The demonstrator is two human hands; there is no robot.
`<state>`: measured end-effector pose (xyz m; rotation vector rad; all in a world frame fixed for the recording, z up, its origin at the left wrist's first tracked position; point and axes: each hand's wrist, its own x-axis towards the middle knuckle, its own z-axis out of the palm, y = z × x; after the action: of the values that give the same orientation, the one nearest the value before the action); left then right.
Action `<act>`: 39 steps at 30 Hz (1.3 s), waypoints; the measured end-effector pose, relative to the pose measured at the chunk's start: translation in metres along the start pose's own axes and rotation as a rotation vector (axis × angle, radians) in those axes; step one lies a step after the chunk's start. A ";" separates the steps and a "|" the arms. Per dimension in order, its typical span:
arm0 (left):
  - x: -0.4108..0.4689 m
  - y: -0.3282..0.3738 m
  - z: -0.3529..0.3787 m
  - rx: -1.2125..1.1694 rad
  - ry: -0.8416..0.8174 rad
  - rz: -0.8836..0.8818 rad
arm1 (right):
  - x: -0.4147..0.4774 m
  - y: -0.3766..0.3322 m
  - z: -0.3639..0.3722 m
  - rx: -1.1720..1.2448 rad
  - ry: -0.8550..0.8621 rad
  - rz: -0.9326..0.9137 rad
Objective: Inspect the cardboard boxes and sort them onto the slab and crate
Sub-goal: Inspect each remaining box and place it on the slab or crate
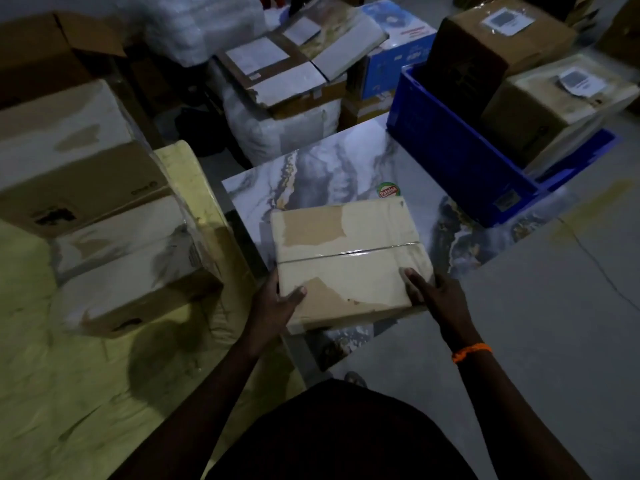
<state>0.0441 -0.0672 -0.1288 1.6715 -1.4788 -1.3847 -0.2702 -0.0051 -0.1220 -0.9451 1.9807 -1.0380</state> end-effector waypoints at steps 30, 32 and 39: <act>0.043 0.094 -0.056 0.432 0.225 0.817 | -0.012 -0.110 0.002 -0.527 -0.367 -0.966; 0.034 0.096 -0.044 0.524 0.249 0.863 | 0.006 -0.113 -0.015 -0.542 -0.371 -0.932; -0.010 0.085 0.009 0.542 0.333 0.845 | 0.012 -0.102 -0.038 -0.341 -0.246 -0.863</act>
<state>0.0023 -0.0791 -0.0543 1.1863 -2.0944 -0.2563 -0.2792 -0.0433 -0.0201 -2.1135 1.5620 -0.9402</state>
